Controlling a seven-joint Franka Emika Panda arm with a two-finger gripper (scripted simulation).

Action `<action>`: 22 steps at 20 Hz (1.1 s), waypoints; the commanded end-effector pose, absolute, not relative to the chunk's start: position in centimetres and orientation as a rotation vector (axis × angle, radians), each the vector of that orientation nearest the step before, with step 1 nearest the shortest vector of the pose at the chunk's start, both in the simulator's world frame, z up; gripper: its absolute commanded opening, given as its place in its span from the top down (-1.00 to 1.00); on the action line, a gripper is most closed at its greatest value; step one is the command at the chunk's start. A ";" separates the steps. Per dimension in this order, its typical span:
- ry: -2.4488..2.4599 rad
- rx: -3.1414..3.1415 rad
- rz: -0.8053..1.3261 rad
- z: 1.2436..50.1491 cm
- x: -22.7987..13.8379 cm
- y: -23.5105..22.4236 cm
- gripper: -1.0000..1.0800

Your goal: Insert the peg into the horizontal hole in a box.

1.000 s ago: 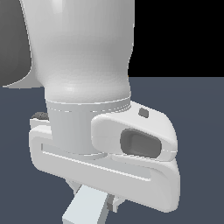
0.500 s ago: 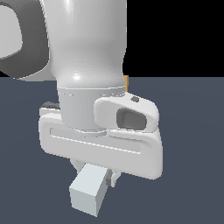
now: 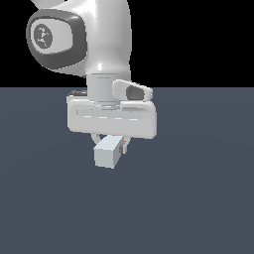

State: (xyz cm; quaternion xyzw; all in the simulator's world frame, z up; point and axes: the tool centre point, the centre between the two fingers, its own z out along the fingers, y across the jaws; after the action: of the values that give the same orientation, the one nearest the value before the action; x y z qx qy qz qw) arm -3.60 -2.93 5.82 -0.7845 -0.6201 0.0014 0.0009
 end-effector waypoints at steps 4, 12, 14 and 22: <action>-1.993 -2.430 0.000 7.7 -4.3 3.3 1.00; -2.024 -2.404 0.000 8.9 -4.8 7.7 1.00; -2.024 -2.403 0.000 8.9 -4.8 7.9 1.00; -2.021 -2.405 0.000 8.8 -4.6 7.4 1.00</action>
State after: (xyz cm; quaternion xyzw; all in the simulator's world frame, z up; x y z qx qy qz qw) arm -4.74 7.34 8.60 -0.7657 -0.6431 0.0016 0.0009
